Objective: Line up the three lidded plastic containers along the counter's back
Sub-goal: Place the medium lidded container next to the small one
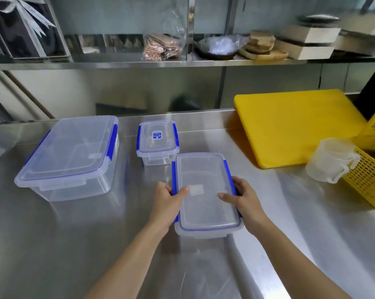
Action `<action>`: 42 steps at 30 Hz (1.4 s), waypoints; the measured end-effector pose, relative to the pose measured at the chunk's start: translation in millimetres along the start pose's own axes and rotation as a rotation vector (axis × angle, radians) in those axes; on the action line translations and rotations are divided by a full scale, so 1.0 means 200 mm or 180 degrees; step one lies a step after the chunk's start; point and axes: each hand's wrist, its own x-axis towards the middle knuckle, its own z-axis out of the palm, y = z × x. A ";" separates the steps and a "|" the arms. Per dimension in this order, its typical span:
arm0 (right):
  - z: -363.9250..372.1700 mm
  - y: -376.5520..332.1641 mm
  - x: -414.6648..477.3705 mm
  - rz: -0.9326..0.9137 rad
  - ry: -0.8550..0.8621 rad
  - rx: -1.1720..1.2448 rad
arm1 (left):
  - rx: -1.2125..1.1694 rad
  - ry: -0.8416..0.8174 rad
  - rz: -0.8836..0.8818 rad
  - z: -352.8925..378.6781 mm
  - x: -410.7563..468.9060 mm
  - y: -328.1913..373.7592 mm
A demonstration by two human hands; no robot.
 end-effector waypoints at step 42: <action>-0.05 0.00 1.48 -0.0404 0.0193 -0.0537 | 0.0847 -0.0520 0.0548 0.52 1.12 0.12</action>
